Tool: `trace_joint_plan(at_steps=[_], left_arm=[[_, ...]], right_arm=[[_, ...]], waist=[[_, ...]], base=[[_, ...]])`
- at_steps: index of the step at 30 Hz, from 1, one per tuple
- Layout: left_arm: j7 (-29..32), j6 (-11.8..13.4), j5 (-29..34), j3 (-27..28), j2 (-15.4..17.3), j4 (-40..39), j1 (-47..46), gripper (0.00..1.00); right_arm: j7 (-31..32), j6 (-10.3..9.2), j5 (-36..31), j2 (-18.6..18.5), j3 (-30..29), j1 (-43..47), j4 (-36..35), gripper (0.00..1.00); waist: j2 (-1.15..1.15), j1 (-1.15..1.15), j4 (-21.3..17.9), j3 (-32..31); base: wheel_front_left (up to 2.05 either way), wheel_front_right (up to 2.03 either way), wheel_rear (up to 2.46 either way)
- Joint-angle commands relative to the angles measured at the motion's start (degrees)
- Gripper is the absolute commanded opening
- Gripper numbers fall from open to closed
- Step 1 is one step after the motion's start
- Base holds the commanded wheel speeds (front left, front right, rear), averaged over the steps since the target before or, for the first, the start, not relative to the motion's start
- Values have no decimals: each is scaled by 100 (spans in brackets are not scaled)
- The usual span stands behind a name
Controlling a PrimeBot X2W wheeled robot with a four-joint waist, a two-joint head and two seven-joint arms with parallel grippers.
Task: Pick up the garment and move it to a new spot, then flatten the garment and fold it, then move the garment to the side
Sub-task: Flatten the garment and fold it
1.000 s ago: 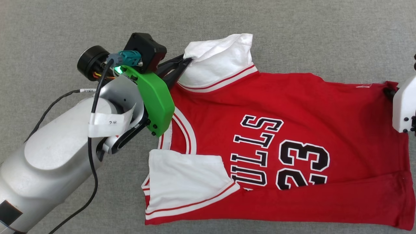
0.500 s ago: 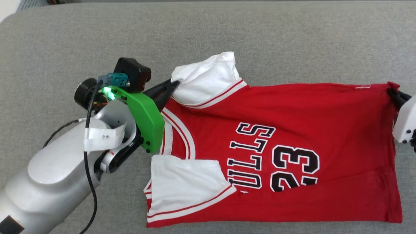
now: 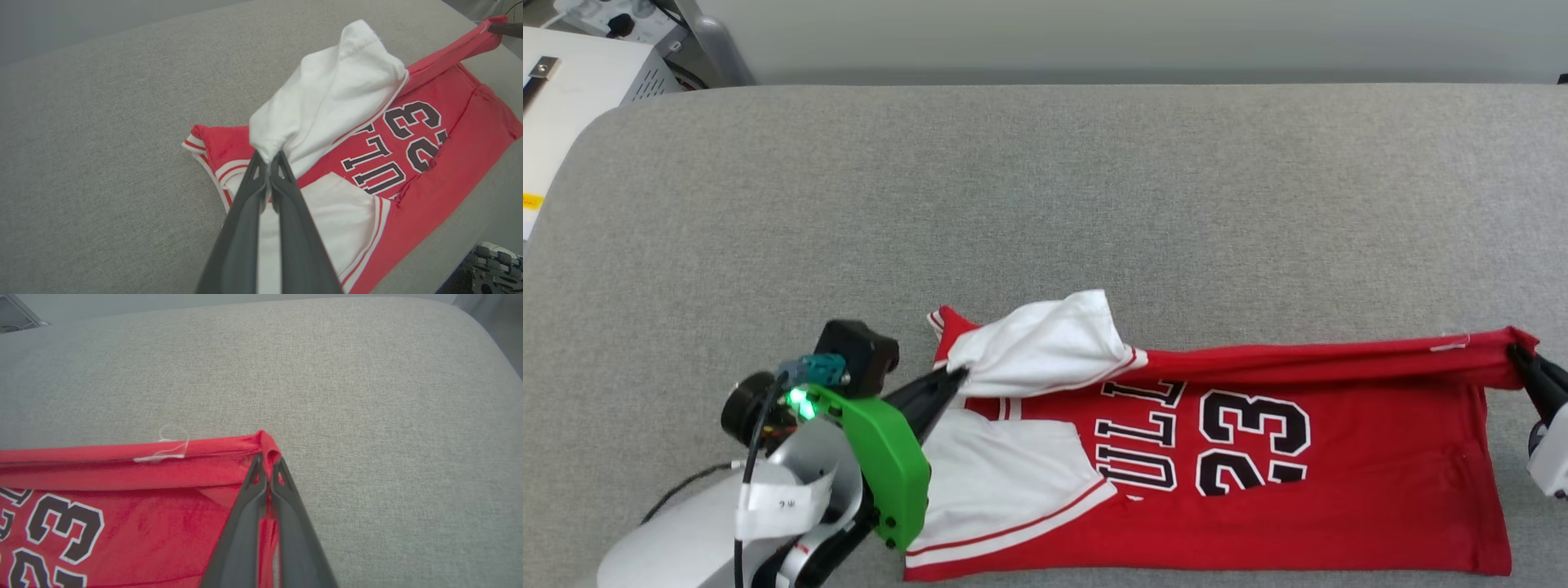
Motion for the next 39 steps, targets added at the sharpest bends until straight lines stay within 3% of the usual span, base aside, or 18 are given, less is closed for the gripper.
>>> trace_joint_plan(at_steps=[1, 9, 19, 20, 21, 22, 32, 39], left_arm=[[-37, 78, -104, -22, 81, -70, 189, 0], [-101, 212, -250, -265, 138, -108, 815, 0], [-274, 9, -99, -495, -159, 492, 909, 0], [-278, -11, -83, -515, -181, 561, 905, 13], [-281, -31, -45, -546, -203, 644, 895, 80], [-287, -39, -17, -568, -219, 710, 890, 100], [-498, -79, -25, -629, -308, 1020, 1079, 100], [-1050, 247, -126, -194, -169, 684, 1153, 100]], right_arm=[[-45, -5, 84, -28, -45, 198, -86, 0], [43, -5, 364, -89, -29, 1016, -454, 0], [-25, -5, 355, -455, 345, 1342, -501, 0], [-29, -5, 355, -473, 383, 1342, -482, 0], [-29, -5, 355, -500, 436, 1342, -464, 58], [-24, -5, 359, -518, 466, 1340, -440, 100], [-22, -5, 743, -681, 549, 1527, -563, 100], [140, -5, 1042, -552, -154, 1696, -836, 100]], waist=[[0, 0, 44, -75], [0, 0, 78, -227], [0, 0, 74, -200], [0, 0, 75, -196], [0, 0, 77, -190], [0, 0, 77, -190], [0, 0, 125, -572], [0, 0, 195, -814]], base=[[0, 0, 0], [0, 0, 0], [0, 0, 0], [0, 0, 0], [0, 0, 0], [0, 0, 0], [0, 0, 0], [0, 0, 0]])
